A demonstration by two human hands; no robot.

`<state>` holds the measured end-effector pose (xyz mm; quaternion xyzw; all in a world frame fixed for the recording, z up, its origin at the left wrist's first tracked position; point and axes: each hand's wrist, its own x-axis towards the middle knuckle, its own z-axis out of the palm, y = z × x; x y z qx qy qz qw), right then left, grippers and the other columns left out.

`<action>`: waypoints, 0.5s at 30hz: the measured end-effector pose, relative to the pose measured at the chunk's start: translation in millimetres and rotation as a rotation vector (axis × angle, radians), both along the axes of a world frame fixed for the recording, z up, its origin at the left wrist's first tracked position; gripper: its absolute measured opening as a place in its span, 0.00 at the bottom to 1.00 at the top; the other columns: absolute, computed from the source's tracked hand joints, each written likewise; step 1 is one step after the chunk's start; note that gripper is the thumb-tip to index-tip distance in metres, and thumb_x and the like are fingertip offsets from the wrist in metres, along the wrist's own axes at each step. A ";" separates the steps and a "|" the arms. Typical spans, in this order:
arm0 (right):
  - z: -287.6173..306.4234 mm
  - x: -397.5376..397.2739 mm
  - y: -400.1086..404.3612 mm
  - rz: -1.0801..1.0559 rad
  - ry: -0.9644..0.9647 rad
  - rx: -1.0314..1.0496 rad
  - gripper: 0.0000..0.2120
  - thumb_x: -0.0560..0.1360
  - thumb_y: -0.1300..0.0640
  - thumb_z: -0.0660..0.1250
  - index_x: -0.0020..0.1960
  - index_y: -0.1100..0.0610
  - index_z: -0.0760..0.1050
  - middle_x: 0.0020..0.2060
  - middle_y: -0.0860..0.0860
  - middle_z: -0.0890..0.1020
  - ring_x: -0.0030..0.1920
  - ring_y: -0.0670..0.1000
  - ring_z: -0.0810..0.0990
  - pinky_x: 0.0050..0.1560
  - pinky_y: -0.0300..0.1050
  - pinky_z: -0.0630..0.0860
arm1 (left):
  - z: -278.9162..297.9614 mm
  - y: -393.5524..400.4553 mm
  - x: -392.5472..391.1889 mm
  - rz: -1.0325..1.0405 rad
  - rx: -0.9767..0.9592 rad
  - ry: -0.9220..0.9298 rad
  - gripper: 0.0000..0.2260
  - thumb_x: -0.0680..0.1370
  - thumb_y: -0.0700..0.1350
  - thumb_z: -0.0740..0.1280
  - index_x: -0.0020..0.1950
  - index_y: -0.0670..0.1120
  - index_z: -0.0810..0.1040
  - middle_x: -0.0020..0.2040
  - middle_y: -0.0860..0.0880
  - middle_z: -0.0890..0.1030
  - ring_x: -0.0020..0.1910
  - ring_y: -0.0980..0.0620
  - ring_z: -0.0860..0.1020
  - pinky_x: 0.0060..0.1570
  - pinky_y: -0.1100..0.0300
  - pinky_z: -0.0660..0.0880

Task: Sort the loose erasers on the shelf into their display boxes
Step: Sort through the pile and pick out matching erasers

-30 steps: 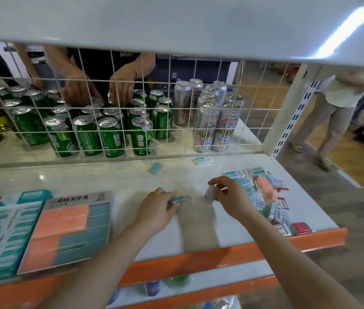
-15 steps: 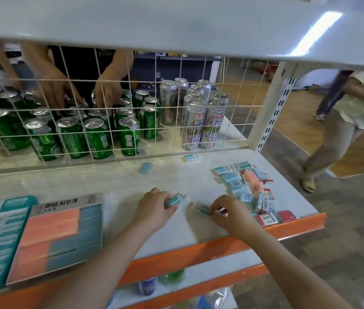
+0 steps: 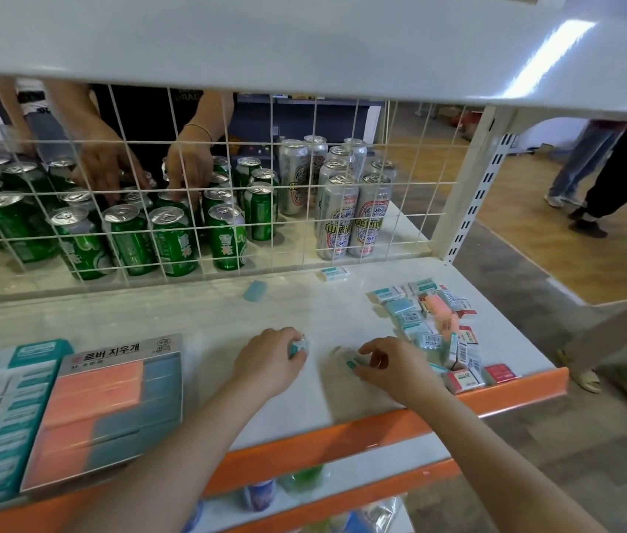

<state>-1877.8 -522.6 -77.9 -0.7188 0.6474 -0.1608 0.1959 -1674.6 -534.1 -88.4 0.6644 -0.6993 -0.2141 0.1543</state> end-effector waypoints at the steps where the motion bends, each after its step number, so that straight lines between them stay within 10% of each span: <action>1: 0.2 1.0 -1.2 -0.006 0.013 0.012 0.17 0.72 0.50 0.69 0.59 0.53 0.76 0.50 0.51 0.79 0.44 0.45 0.72 0.40 0.35 0.65 | 0.7 -1.9 0.9 -0.001 -0.007 -0.001 0.14 0.77 0.50 0.62 0.63 0.52 0.73 0.57 0.47 0.73 0.58 0.47 0.73 0.57 0.54 0.72; 9: 2.0 3.5 -0.1 -0.050 0.066 0.066 0.15 0.72 0.50 0.68 0.56 0.55 0.78 0.50 0.52 0.79 0.43 0.47 0.73 0.36 0.39 0.66 | 9.3 -16.4 4.6 -0.154 0.192 0.116 0.24 0.76 0.41 0.67 0.71 0.44 0.66 0.64 0.43 0.66 0.63 0.47 0.71 0.58 0.64 0.67; 15: 5.4 7.4 4.4 -0.038 -0.008 0.102 0.13 0.71 0.54 0.69 0.54 0.55 0.74 0.46 0.50 0.79 0.42 0.47 0.73 0.40 0.40 0.71 | 13.2 -14.0 10.3 -0.016 0.191 0.164 0.15 0.70 0.43 0.74 0.54 0.43 0.77 0.49 0.48 0.74 0.45 0.52 0.73 0.42 0.64 0.68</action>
